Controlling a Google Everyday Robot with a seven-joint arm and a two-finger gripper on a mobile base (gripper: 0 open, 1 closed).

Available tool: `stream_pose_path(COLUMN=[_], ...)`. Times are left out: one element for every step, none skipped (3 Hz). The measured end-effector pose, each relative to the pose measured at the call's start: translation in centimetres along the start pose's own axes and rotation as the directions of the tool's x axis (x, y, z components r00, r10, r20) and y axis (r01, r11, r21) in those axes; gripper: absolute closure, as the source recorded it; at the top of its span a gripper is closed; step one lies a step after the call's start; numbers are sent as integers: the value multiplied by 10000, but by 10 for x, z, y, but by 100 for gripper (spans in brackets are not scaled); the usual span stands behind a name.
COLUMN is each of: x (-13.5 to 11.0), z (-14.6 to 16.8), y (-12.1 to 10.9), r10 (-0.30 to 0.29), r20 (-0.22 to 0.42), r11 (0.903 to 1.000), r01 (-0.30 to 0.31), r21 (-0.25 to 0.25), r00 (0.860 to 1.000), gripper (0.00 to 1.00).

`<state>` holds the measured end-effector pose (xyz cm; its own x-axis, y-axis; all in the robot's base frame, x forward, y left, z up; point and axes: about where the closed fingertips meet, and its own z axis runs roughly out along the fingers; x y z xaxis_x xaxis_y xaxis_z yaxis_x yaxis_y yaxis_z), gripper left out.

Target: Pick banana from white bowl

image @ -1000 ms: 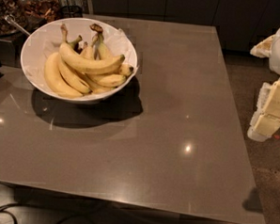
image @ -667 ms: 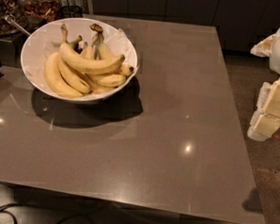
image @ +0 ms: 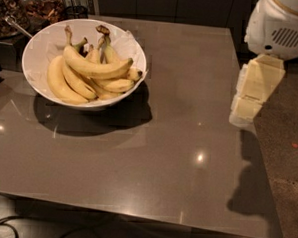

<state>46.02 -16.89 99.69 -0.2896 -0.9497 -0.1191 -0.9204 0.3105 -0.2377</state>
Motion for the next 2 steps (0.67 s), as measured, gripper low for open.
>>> stream_pose_path(x=[-43,-56], z=[2,0], y=[-12,-17], r10=[-232,-346], r20=[-165,112], r11=[9997,9988], r01=[233,342], r21=[81,356], r00=[9996,9993], gripper=[0,0])
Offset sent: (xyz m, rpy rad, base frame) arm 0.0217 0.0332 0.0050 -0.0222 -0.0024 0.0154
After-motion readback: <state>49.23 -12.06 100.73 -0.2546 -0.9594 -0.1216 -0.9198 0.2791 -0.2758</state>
